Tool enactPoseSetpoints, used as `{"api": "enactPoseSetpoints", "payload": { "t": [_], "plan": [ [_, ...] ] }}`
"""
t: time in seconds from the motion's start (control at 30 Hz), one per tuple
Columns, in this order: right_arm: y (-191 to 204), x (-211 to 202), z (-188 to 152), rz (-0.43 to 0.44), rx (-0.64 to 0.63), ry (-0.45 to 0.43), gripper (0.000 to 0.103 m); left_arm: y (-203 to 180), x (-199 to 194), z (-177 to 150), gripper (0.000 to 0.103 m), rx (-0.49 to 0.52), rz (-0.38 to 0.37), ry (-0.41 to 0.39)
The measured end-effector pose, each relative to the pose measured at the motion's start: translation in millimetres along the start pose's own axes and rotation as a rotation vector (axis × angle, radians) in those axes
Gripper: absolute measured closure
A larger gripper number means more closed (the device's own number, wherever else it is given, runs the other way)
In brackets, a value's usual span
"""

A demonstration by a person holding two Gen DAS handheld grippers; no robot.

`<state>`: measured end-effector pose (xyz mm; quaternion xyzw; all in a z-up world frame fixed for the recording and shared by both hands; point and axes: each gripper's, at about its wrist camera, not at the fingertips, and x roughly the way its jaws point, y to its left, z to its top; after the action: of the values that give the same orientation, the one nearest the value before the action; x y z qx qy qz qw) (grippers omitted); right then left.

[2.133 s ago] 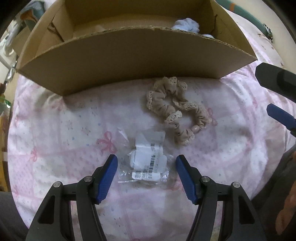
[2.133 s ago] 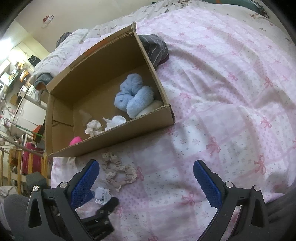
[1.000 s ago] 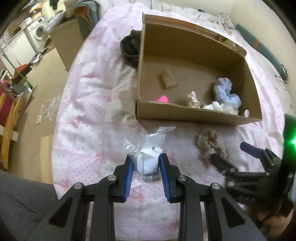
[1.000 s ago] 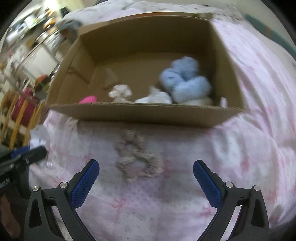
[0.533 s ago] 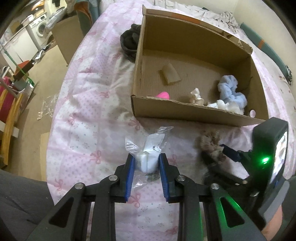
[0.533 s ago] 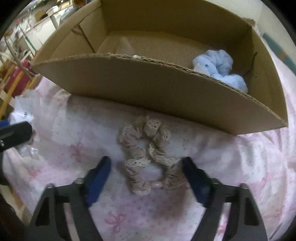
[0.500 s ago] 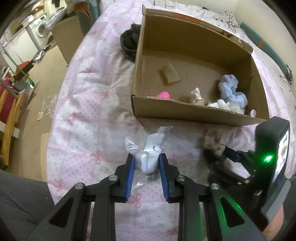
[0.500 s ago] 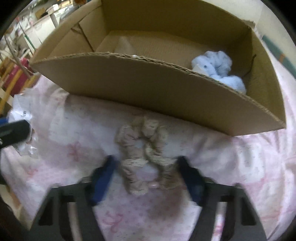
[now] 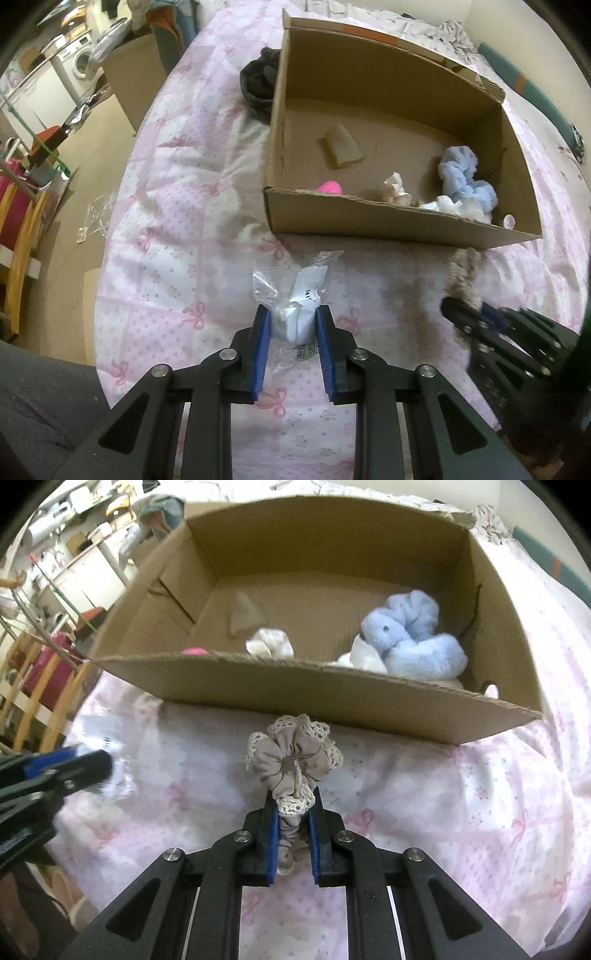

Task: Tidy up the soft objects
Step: 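Carry the bagged sock with the left tool while the right tool carries the grey scrunchie into the box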

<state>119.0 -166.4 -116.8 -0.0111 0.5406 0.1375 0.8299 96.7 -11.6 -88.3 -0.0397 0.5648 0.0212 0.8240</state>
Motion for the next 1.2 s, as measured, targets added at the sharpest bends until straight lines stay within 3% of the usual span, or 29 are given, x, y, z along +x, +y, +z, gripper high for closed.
{"api": "enactPoseSetpoints", "payload": {
  "t": [0.2,0.8,1.0,1.2],
  "plan": [
    [-16,-18,-8,0.015,0.024,0.002,0.088,4,1,-1,0.081,0.0,0.024,-0.009],
    [-12,-38,-27,0.054,0.07,-0.034,0.088,5,-9,-4,0.081,-0.001,0.036,-0.036],
    [-15,-72,-29,0.102,0.068,-0.105,0.088,-7,-17,2,0.081,0.002,-0.01,-0.056],
    [-44,-100,-29,0.161,0.166,-0.188,0.088,-9,-41,8,0.081,0.026,-0.031,-0.122]
  ]
}}
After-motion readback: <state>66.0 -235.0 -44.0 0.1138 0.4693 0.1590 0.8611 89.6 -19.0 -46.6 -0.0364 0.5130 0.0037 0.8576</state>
